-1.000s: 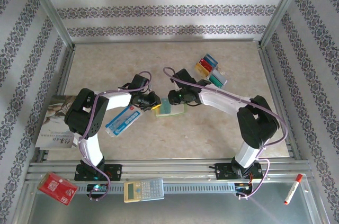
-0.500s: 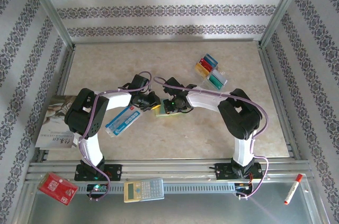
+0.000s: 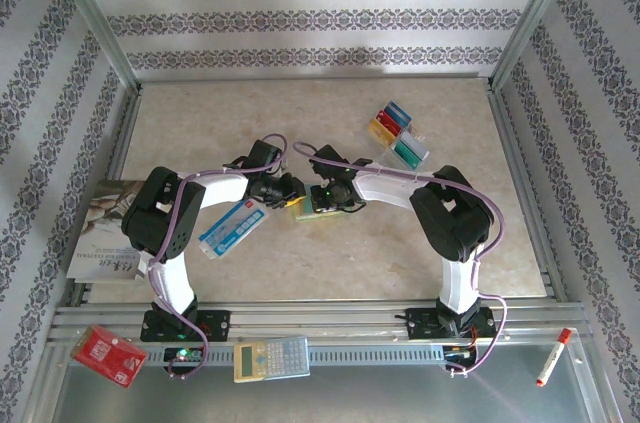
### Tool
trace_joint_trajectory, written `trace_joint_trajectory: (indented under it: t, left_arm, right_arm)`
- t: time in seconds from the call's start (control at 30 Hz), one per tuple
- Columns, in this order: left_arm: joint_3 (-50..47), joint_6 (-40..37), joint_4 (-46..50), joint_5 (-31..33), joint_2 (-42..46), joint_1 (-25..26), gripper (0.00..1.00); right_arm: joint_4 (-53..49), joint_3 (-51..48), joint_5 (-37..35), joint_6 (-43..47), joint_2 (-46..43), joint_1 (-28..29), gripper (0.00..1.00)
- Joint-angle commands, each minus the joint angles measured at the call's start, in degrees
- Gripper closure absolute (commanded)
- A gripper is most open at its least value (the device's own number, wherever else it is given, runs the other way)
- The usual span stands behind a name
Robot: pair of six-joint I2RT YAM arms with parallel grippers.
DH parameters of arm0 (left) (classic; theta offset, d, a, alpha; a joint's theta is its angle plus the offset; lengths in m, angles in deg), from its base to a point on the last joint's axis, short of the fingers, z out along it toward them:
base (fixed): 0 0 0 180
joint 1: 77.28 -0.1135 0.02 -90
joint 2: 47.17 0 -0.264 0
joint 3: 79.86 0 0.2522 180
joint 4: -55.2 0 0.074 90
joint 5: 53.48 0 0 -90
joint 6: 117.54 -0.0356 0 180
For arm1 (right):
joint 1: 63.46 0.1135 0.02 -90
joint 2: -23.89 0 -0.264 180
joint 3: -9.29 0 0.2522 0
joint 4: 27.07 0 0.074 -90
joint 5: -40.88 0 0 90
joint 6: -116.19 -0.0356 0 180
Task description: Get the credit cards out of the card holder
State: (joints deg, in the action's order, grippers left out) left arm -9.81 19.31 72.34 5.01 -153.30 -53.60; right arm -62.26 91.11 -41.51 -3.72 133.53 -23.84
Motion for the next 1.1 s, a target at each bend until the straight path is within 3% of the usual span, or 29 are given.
trace_joint_trajectory:
  t: [0.0, 0.2, 0.37, 0.6, 0.77, 1.07]
  left_arm:
    - [-1.68, -2.38, 6.60, 3.70, -2.59, 0.64, 0.72]
    - [-0.95, -2.57, 0.82, -5.50, -2.65, 0.73, 0.76]
    - [0.03, -3.00, -0.80, -9.45, -2.47, 0.81, 0.78]
    - [0.87, -6.24, 3.39, -7.14, 0.15, 0.75, 0.78]
    - [3.29, -10.69, 9.89, -1.03, 1.42, 0.53, 0.73]
    - [5.93, -11.02, 9.07, -1.06, 0.04, 0.40, 0.77]
  right_arm:
    - [2.75, -3.19, 2.20, -1.38, 1.16, -1.75, 0.74]
    - [5.60, -4.49, 7.26, -1.99, 1.87, -2.73, 0.75]
    - [6.26, -4.80, 8.31, -2.28, 1.97, -3.30, 0.75]
    - [6.14, -5.06, 8.38, -1.92, 1.61, -3.68, 0.75]
    - [5.92, -5.08, 8.29, -1.65, 1.32, -3.88, 0.76]
    - [5.87, -5.10, 8.38, -1.59, 1.53, -3.93, 0.76]
